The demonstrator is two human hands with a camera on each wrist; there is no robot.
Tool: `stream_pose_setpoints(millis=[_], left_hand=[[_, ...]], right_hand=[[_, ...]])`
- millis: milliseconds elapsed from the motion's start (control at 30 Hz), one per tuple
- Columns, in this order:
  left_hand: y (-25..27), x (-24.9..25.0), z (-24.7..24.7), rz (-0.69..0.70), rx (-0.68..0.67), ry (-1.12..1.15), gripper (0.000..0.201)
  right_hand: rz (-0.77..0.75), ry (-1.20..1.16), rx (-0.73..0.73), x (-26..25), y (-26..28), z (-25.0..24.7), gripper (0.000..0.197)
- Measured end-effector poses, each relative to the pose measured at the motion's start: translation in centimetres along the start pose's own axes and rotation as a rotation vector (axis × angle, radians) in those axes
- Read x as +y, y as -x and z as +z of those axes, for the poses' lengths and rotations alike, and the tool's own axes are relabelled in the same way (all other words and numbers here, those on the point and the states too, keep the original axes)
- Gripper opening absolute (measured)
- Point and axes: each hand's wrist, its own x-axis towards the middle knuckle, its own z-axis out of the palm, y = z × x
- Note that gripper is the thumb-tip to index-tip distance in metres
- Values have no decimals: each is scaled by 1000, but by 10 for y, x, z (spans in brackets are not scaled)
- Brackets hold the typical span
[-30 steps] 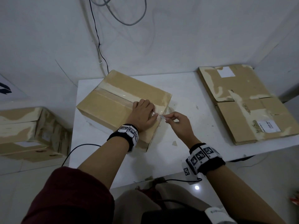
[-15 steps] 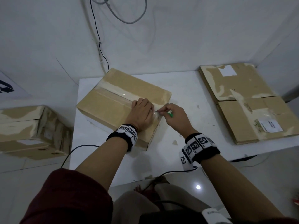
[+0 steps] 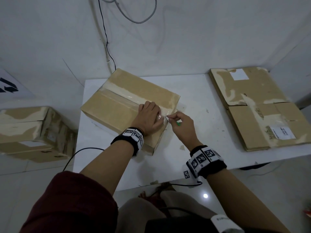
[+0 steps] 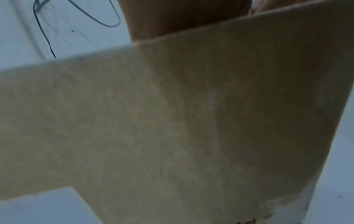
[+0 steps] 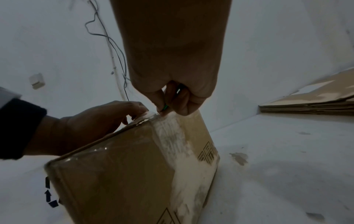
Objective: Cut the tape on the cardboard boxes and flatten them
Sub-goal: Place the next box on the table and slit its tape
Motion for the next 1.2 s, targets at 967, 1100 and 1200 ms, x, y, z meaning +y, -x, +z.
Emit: stream_pose_setpoints(millis=[967, 1100, 1200], left_hand=[[-3, 6, 3, 50, -63, -56, 33], [-7, 6, 4, 46, -88, -71, 37], [-8, 7, 4, 40, -86, -74, 38]], right_hand=[[151, -49, 74, 6, 23, 4, 6], [183, -61, 98, 10, 26, 4, 6], [199, -72, 96, 10, 26, 4, 6]])
